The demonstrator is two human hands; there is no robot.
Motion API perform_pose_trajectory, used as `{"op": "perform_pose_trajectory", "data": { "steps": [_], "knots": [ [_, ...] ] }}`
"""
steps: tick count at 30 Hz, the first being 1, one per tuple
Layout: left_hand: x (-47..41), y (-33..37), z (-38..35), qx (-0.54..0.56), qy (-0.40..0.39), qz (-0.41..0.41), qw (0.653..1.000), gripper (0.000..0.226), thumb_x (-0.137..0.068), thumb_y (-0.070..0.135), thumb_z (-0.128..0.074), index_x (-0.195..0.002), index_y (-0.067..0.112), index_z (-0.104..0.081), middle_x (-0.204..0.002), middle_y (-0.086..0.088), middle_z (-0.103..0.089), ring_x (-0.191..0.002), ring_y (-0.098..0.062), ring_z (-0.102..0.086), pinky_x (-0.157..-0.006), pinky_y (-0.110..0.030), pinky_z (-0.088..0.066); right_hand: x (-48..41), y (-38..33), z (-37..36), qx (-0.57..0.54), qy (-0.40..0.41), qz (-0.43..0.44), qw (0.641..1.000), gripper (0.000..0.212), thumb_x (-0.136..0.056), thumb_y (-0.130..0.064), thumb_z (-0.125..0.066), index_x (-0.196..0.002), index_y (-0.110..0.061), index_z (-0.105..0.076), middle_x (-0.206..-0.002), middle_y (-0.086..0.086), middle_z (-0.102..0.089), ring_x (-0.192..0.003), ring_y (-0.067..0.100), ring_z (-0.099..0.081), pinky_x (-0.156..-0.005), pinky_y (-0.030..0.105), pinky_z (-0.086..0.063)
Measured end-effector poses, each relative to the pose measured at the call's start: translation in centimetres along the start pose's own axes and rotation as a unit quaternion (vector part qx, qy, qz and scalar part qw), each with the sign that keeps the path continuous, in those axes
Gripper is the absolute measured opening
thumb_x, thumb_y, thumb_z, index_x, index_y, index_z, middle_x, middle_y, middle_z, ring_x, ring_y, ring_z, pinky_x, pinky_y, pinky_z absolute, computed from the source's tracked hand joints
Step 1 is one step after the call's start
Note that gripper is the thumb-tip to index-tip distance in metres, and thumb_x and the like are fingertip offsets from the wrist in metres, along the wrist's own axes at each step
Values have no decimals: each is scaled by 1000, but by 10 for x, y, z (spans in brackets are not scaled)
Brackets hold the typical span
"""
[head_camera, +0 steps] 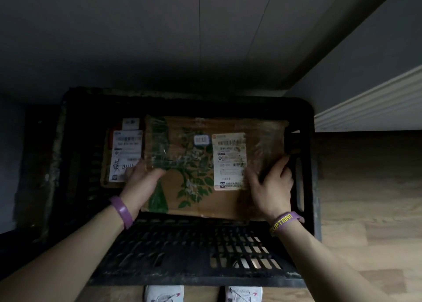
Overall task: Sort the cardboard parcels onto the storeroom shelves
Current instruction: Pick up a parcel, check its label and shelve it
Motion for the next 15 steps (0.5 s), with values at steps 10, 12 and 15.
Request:
{"op": "perform_pose_trajectory", "data": {
  "steps": [10,12,15],
  "knots": [
    [11,15,-39,-235,12,-158,959,70,-90,29,-54,-151,29,-19,-158,2,-16,-144,-22,-13,-115,-34,-15,10,-28,-40,119,-50,189,973,69,-93,-32,-56,-151,-11,-25,-155,19,-22,-141,33,-11,-119,41,-5],
    [20,24,-33,-206,-2,-150,967,67,-91,28,-54,-150,28,-23,-157,2,-19,-144,-21,-19,-114,-32,-19,19,-39,-32,114,-58,190,974,68,-94,-31,-54,-151,-8,-24,-153,20,-25,-141,33,-16,-118,40,-5],
    [50,52,-15,-178,-16,-150,972,63,-92,26,-54,-149,26,-27,-156,4,-22,-142,-17,-24,-108,-24,-20,38,-62,-9,103,-74,190,973,68,-96,-33,-52,-152,-8,-22,-156,17,-23,-144,31,-16,-117,37,-6]
  ]
}}
Point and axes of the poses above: each hand's wrist, its own x-axis away from the middle knuckle, its own z-axis out of the back of the hand, y = z × x, the point moved 7 cm from there along -x, towards the middle knuckle
